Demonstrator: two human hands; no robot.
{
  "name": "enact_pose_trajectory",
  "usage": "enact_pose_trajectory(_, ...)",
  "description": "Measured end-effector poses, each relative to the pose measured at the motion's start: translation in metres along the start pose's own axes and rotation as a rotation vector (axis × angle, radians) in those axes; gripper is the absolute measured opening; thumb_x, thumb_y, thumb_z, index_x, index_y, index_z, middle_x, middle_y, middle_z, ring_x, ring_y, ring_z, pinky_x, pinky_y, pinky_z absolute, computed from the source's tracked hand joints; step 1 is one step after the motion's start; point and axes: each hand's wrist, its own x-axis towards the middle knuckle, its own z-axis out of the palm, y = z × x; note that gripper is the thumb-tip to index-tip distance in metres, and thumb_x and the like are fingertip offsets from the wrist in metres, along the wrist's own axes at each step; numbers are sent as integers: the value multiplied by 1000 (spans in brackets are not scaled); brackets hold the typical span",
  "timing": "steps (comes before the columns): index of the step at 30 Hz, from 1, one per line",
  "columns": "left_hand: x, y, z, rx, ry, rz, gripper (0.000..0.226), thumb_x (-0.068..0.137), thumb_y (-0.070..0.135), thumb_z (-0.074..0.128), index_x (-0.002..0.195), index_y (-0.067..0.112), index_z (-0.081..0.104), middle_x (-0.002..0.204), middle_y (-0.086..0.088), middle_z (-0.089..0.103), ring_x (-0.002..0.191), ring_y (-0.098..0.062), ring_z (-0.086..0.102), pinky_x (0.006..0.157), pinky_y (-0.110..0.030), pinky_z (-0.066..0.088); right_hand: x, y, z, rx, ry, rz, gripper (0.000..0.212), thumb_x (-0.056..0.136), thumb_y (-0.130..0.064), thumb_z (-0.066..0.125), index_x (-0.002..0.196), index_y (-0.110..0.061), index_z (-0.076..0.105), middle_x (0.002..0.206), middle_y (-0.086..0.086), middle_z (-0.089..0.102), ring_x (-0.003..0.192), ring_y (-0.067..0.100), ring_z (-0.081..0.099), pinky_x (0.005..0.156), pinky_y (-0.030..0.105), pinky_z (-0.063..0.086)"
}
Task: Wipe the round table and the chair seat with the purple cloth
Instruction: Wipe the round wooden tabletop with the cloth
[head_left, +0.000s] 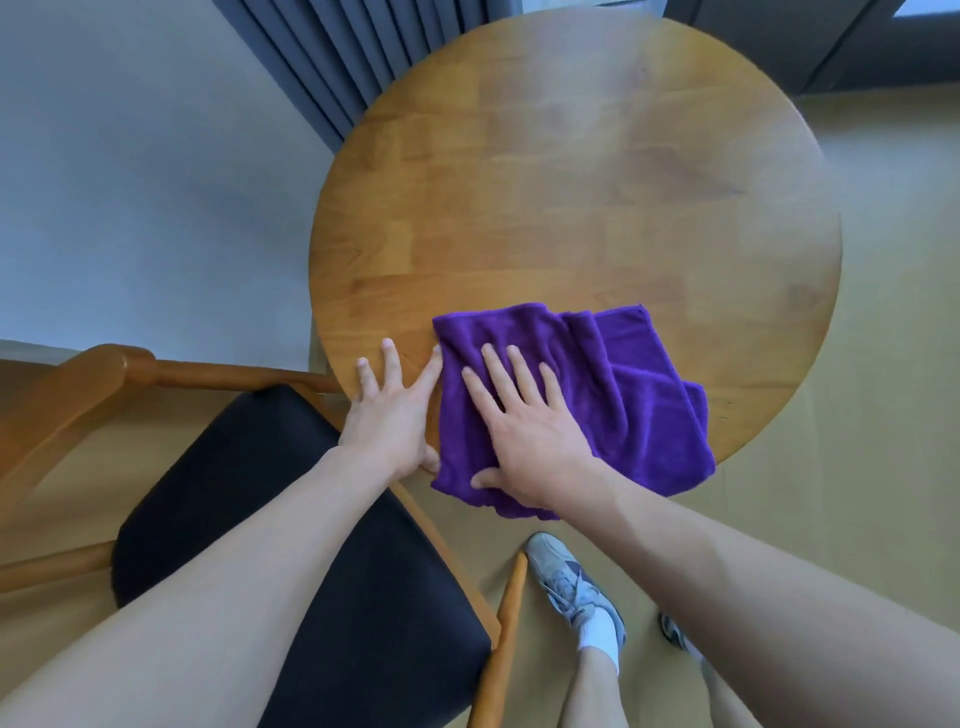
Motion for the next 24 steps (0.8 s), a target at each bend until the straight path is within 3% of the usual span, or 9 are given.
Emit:
enact_pose_trajectory(5, 0, 2, 0, 11, -21, 5, 145, 72, 45, 90, 152, 46, -31, 163, -16, -35, 153, -49, -16, 119, -60, 33, -22, 50, 5, 9, -14, -33, 131, 70, -80, 67, 159, -38, -19, 166, -9, -31, 153, 27, -29, 124, 54, -12)
enact_pose_trajectory(13, 6, 2, -5, 148, -71, 36, 143, 79, 54, 82, 148, 35, -42, 160, -26, -36, 150, -56, -14, 117, -61, 33, 8, -12, -4, 20, -46, 235, 141, 67, -74, 77, 158, -33, -23, 158, 15, -43, 143, 48, -38, 112, 76, -12)
enact_pose_trajectory(18, 3, 4, -4, 113, -76, 47, 143, 80, 51, 82, 147, 35, -43, 158, -28, -37, 149, -58, -15, 118, -61, 29, -14, 23, -5, -19, -66, 108, 141, 65, -71, 80, 157, -40, -23, 162, 5, -40, 149, 41, -33, 117, 71, -7)
enact_pose_trajectory(24, 0, 1, -6, 26, -53, 35, 144, 77, 46, 87, 148, 43, -38, 161, -19, -37, 151, -53, -19, 120, -62, 25, -25, 60, -23, -23, -111, 204, 151, 58, -63, 89, 155, -43, -23, 163, 2, -38, 150, 42, -29, 117, 73, 0)
